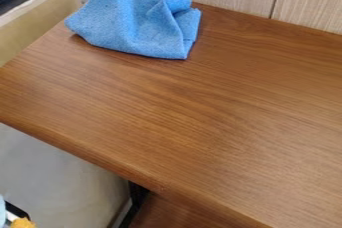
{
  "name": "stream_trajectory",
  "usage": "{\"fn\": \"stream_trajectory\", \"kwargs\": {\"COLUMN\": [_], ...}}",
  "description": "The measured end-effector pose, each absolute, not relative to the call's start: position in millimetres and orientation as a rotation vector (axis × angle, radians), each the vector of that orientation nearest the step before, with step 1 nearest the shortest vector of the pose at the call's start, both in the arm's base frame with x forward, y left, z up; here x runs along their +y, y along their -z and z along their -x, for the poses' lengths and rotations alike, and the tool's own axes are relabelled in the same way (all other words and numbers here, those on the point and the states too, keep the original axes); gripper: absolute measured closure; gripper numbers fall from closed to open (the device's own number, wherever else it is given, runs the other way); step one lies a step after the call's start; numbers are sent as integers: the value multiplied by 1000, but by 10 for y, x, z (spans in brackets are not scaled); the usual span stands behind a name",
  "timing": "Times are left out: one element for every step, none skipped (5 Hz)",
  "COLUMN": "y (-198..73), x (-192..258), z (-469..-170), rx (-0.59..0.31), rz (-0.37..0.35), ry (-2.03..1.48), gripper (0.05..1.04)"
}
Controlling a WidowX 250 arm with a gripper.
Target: Move the cloth from the top edge of the table to the bottom edge of the table.
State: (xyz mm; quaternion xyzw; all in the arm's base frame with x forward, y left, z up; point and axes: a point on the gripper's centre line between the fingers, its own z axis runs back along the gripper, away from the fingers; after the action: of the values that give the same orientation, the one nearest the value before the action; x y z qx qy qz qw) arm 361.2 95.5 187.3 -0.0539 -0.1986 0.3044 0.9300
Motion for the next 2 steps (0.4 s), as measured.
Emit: {"fn": "stream_trajectory", "kwargs": {"y": [-1757,-1694], "x": [958,1072], "z": [-3630,-3851], "rx": [-373,-328], "rz": [111,111], "ry": [-627,-635], "gripper": [83,83]}}
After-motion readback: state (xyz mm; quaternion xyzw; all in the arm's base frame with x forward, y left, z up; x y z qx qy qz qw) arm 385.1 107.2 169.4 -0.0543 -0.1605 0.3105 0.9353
